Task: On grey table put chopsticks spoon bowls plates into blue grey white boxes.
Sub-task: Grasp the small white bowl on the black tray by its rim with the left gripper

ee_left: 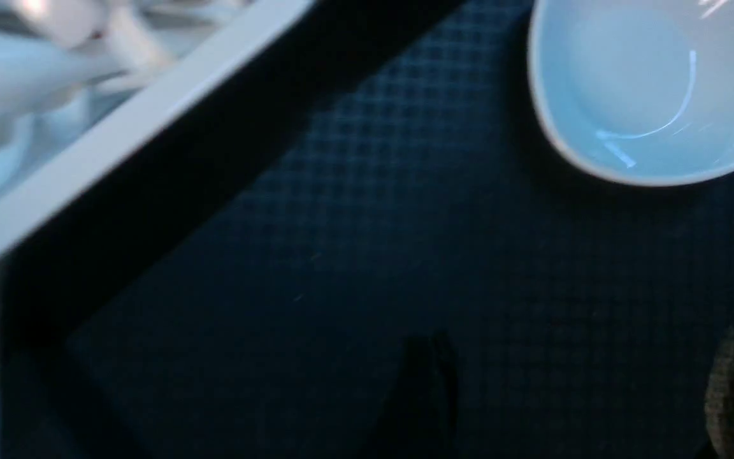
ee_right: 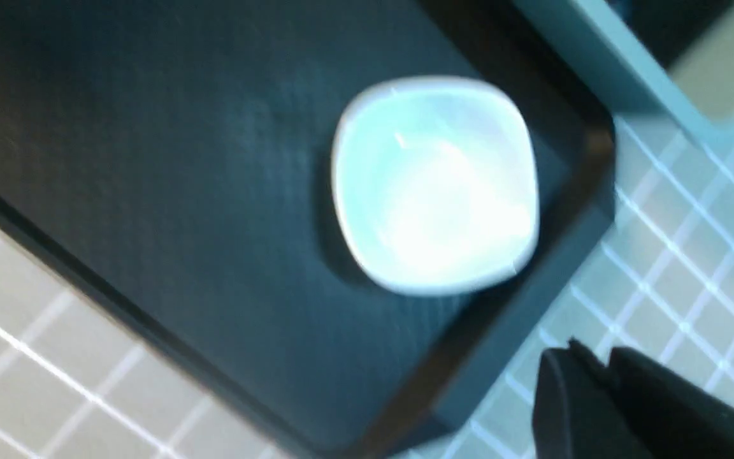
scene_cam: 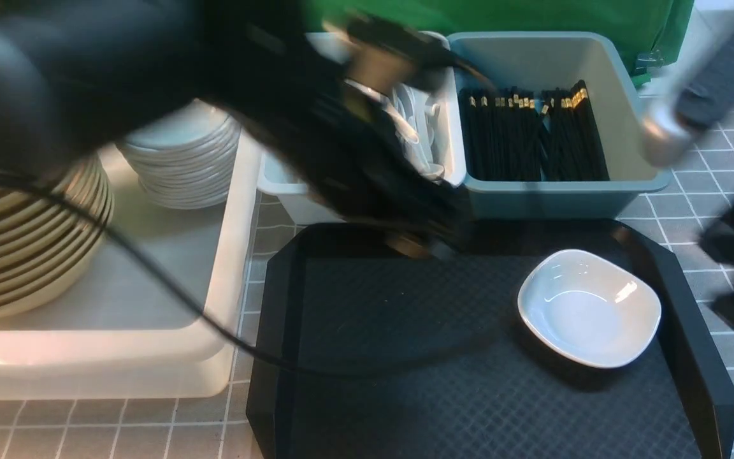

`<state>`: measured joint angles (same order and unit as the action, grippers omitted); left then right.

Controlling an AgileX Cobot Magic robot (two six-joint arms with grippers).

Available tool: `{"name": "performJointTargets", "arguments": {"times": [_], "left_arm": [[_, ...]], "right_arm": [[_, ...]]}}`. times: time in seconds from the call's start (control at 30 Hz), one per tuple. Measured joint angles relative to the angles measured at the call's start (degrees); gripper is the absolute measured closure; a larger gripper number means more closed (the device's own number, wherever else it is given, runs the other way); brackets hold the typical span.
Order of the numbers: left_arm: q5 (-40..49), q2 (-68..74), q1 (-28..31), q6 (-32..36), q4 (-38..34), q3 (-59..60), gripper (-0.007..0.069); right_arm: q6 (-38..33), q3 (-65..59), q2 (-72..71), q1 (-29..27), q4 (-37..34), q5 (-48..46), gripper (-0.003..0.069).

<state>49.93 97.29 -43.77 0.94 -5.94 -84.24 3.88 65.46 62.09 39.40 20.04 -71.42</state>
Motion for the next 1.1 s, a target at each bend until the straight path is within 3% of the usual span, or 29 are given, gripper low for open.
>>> {"name": "performJointTargets", "arguments": {"times": [0.2,0.67,0.77,0.87,0.93,1.1], "left_arm": [[-6.27,14.08,-5.42,-0.18,0.24,-8.25,0.0129],[-6.56,31.29,-5.53,-3.57,4.15,-21.39,0.0134],[-5.82,32.63,-5.53,-4.26,3.6,-21.82,0.0202],[-5.34,32.85,-5.53,-4.78,2.04,-22.0,0.0428],[-5.32,32.41,-5.47,-4.78,1.25,-22.42,0.0524],[0.11,28.34,-4.73,-2.16,0.85,-24.11,0.061]], "right_arm": [[3.09,-8.11,-9.38,0.0,0.33,-0.34,0.0555],[3.85,-10.49,-17.53,0.0,0.53,-0.47,0.0551],[3.85,-10.49,-17.53,0.0,0.53,-0.47,0.0551],[3.85,-10.49,-17.53,0.0,0.56,-0.47,0.0551],[3.85,-10.49,-17.53,0.0,0.56,-0.14,0.0551],[3.85,-10.49,-17.53,0.0,-1.52,4.24,0.0551]]}}
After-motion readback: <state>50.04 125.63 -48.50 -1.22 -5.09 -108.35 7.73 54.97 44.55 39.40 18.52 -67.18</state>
